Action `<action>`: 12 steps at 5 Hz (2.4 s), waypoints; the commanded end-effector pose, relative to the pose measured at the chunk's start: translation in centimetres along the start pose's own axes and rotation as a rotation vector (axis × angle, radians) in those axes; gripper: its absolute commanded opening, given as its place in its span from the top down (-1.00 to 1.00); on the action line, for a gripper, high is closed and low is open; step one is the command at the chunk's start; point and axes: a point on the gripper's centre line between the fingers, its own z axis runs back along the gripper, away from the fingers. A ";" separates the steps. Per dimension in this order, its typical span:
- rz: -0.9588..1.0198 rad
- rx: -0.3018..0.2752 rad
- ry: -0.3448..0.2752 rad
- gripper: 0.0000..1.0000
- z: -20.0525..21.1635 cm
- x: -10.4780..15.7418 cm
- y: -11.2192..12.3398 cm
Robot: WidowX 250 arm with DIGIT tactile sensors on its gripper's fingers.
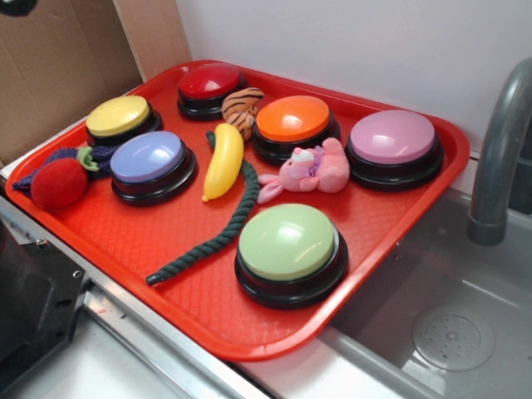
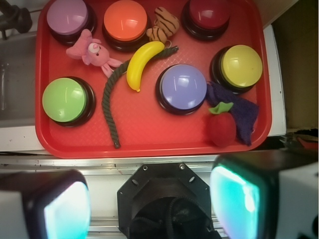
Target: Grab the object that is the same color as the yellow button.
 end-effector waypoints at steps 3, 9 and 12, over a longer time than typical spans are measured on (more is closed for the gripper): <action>0.057 0.048 -0.035 -1.00 -4.8 6.3 0.2; 0.118 0.028 -0.085 -1.00 -19.1 13.7 0.4; 0.106 0.014 -0.061 1.00 -20.8 14.2 0.1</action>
